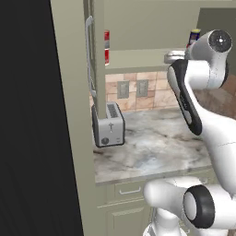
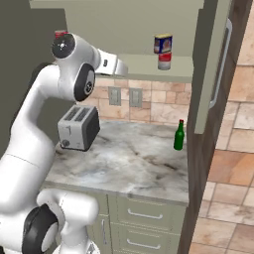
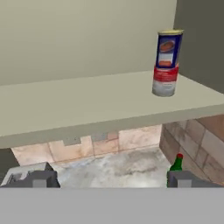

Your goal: Stack two cans on top of the other two cans in the cabinet.

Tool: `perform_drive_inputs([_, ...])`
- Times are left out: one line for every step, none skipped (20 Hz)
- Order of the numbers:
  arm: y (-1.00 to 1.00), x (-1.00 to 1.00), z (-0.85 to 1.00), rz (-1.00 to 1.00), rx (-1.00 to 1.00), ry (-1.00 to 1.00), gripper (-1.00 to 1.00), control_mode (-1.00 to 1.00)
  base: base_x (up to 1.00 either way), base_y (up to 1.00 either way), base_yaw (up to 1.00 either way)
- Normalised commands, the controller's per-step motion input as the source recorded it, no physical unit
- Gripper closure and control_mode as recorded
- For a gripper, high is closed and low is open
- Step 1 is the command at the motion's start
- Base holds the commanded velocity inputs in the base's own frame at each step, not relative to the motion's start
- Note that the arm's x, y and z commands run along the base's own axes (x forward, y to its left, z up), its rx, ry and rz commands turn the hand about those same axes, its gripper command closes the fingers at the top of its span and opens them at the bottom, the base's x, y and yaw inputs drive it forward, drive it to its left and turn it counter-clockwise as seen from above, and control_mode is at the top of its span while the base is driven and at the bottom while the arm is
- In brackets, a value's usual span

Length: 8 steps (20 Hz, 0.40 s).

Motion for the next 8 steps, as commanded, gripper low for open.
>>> perform_drive_inputs([0.47,-0.55,-0.23,0.21,0.0,0.04,-1.0,-1.0,0.0,0.0,0.0])
perform_drive_inputs([0.47,-0.56,-0.23,0.21,0.0,0.04,-1.0,-1.0,0.0,0.0,0.0])
perform_drive_inputs([0.45,-0.57,-0.24,0.21,0.0,0.02,-1.0,-1.0,0.0,0.0,0.0])
perform_drive_inputs([0.44,-0.58,-0.26,0.19,0.0,0.01,-1.0,-1.0,0.0,0.0,0.0])
perform_drive_inputs([0.42,-0.55,-0.29,0.16,0.0,0.0,-1.0,-1.0,0.0,0.0,0.0])
perform_drive_inputs([0.4,-0.54,-0.31,0.16,0.0,0.0,-1.0,-1.0,0.0,0.0,0.0])
perform_drive_inputs([0.38,-0.48,-0.34,0.17,0.0,0.0,-1.0,-1.0,0.0,0.0,0.0])
perform_drive_inputs([0.35,-0.42,-0.37,0.13,0.0,0.05,-1.0,-1.0,0.0,0.0,0.0])
